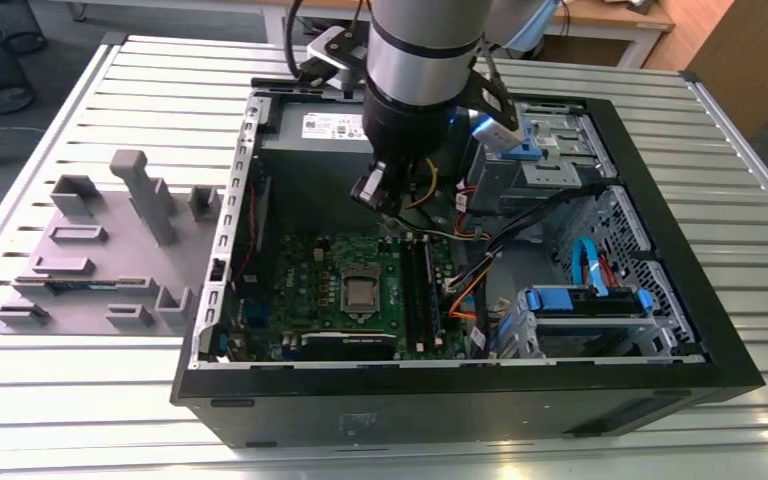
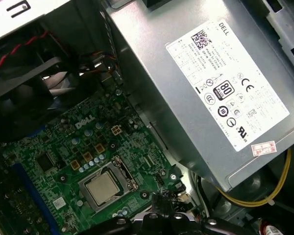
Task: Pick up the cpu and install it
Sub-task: 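Install the first cpu locking lever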
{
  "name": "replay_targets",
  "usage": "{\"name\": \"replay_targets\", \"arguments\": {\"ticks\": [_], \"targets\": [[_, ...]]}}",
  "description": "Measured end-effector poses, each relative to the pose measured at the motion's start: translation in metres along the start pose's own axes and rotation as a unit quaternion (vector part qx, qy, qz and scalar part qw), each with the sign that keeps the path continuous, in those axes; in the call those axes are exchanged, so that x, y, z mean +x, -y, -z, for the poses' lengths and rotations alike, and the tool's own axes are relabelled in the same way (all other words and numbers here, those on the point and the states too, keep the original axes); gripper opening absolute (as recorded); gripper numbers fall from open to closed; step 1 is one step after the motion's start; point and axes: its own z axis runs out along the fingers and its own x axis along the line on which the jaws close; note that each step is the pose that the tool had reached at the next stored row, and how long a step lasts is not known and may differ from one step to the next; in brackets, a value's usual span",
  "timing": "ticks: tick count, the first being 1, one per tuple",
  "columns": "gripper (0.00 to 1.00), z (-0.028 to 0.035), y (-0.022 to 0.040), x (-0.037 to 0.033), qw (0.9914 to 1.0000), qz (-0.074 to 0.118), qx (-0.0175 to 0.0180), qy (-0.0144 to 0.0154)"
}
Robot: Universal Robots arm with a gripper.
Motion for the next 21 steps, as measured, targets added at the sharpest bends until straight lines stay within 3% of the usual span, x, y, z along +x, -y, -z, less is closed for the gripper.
{"name": "replay_targets", "arguments": {"ticks": [3, 11, 21], "targets": [[0.11, -0.0043, -0.0006, -0.0010, 1.00000, 0.000, 0.0015, -0.0023], [0.11, -0.0104, -0.0018, -0.0031, 1.00000, 0.000, 0.0013, -0.0020], [0.11, -0.0220, -0.0011, -0.0022, 0.99991, 0.000, -0.0075, 0.0112]]}}
